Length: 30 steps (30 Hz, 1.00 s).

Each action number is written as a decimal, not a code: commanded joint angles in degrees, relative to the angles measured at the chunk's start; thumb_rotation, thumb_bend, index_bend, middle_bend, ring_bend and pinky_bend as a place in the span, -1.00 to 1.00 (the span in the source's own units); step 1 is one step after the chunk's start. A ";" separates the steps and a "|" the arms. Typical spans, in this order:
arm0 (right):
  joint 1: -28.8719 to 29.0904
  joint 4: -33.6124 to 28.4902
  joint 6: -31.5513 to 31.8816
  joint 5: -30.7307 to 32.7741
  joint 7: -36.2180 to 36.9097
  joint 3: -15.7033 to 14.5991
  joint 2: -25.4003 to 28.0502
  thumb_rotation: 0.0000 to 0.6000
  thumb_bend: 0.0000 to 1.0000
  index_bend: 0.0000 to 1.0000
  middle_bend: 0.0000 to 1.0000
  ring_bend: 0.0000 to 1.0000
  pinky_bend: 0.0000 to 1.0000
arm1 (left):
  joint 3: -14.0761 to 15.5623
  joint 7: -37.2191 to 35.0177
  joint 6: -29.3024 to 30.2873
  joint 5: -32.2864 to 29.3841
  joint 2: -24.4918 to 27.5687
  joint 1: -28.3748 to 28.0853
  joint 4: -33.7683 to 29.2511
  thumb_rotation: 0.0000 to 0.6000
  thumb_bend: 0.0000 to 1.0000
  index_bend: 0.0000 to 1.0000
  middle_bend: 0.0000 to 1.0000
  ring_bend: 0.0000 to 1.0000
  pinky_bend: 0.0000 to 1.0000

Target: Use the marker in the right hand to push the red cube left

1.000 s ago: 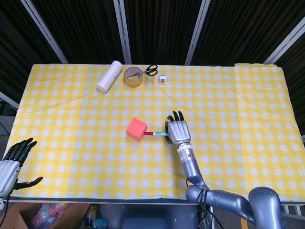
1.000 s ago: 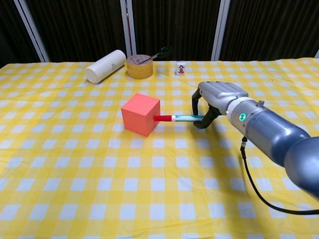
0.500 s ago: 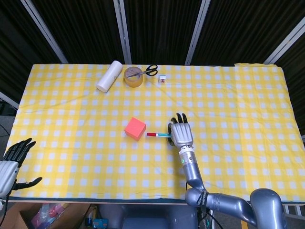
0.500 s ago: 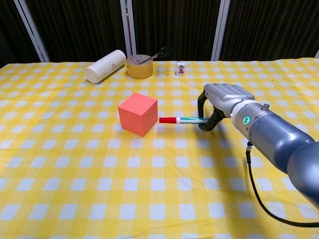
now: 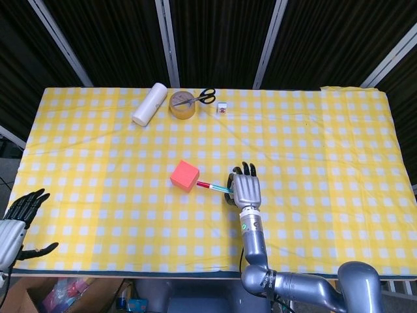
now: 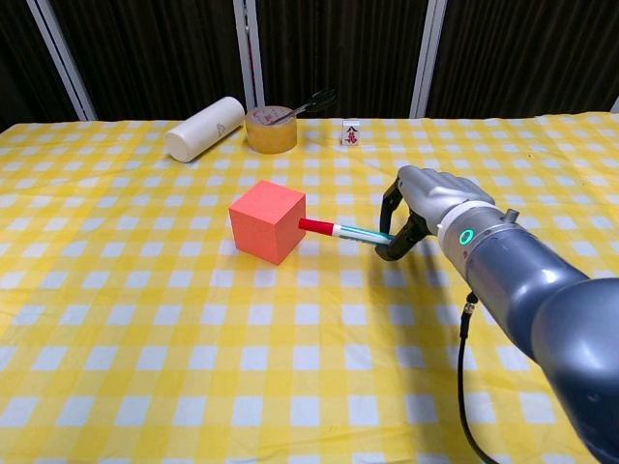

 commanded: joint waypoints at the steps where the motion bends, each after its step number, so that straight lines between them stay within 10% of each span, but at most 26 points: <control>1: 0.59 0.49 0.11 0.43 -0.62 0.27 -0.76 1.00 -0.06 0.28 -0.48 -0.88 -0.98 | 0.05 -0.39 0.10 0.07 0.13 0.02 0.06 1.00 -1.00 -1.00 -1.00 -1.00 -1.00; 30: 12.12 15.97 -5.91 1.83 -0.79 7.98 -11.07 1.00 -0.04 0.28 -0.48 -0.88 -0.97 | 0.00 -3.14 0.85 -1.14 0.92 0.85 0.85 1.00 -1.00 -1.00 -1.00 -1.00 -1.00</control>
